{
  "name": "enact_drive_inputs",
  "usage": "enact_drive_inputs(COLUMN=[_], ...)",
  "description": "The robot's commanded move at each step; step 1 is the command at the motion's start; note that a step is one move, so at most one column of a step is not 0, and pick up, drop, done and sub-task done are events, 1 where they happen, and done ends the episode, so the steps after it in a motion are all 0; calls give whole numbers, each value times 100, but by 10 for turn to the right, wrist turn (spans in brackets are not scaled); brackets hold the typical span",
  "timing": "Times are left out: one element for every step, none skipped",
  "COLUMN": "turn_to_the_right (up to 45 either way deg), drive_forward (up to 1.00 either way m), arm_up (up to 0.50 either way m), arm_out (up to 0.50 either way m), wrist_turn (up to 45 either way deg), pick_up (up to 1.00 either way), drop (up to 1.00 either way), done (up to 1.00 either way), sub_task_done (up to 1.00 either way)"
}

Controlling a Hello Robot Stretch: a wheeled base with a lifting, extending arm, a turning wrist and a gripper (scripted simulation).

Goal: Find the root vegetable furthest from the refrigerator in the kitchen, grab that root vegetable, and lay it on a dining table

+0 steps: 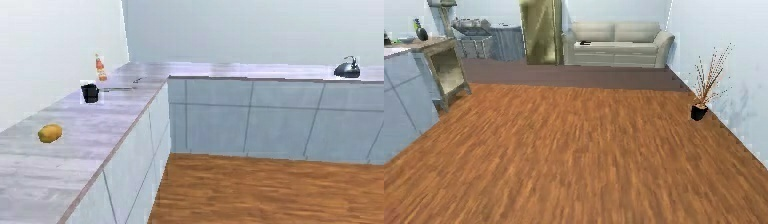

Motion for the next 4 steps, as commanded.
enact_drive_inputs(turn_to_the_right=[-450,-450,-330,-30], drive_forward=[0,0,0,0], arm_up=[0,0,0,0], arm_out=[0,0,0,0], wrist_turn=[0,0,0,0], pick_up=[0,0,0,0], drop=[0,0,0,0], done=[0,0,0,0], sub_task_done=[0,0,0,0])
